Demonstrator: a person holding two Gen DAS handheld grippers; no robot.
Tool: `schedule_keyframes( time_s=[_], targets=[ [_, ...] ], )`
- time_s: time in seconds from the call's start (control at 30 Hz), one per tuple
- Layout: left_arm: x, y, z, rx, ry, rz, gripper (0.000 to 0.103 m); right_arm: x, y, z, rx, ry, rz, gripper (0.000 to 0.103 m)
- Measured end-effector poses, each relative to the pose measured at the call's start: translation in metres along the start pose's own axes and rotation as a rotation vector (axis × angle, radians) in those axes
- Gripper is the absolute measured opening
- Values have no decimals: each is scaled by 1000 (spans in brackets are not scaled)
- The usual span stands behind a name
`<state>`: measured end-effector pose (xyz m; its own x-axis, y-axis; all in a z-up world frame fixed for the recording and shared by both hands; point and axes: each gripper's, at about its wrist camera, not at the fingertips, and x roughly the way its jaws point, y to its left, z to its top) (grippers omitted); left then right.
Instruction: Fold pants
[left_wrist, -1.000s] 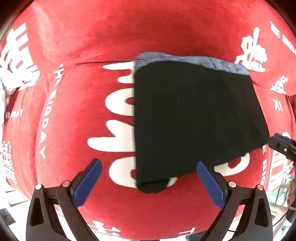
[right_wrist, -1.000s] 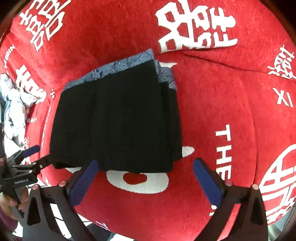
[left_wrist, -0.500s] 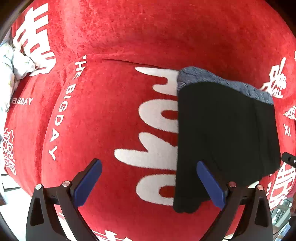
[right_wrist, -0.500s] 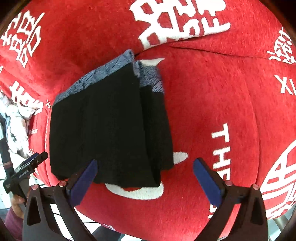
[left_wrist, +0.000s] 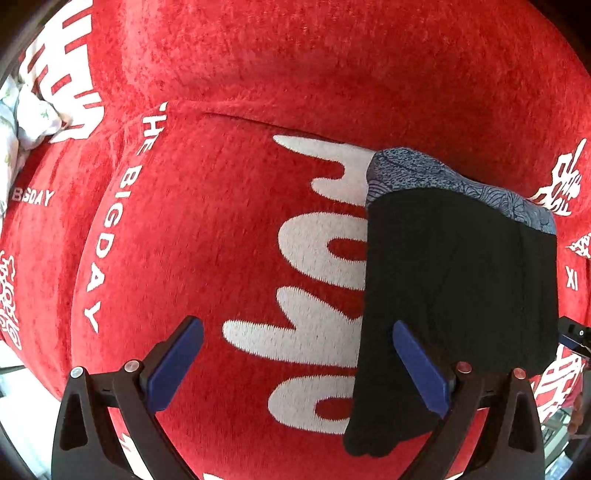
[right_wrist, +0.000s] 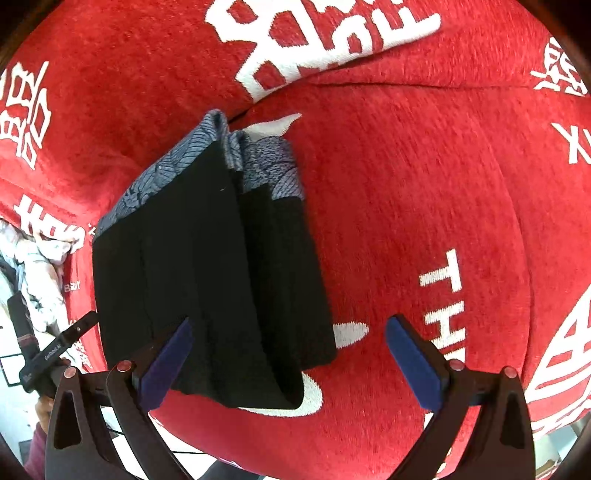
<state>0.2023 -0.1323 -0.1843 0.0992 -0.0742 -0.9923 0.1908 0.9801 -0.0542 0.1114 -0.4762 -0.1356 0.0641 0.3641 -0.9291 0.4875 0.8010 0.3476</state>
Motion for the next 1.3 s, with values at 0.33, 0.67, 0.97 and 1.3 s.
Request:
schedule_keyframes(
  time_s=[0.33,0.67,0.97,1.3],
  targets=[
    [4,-2,9,11,3,0,103,-1,-16,3,22,10,36,103],
    [5,1,13,23,13,-57,103,-4,-41,1,93,6,101,103],
    [11,-4,18,79,75,-295,103,-3,-49,9,51,36,231,103],
    [48,-39,34,132,85,-364,103,26,-37,39,-77,150,387,103]
  ],
)
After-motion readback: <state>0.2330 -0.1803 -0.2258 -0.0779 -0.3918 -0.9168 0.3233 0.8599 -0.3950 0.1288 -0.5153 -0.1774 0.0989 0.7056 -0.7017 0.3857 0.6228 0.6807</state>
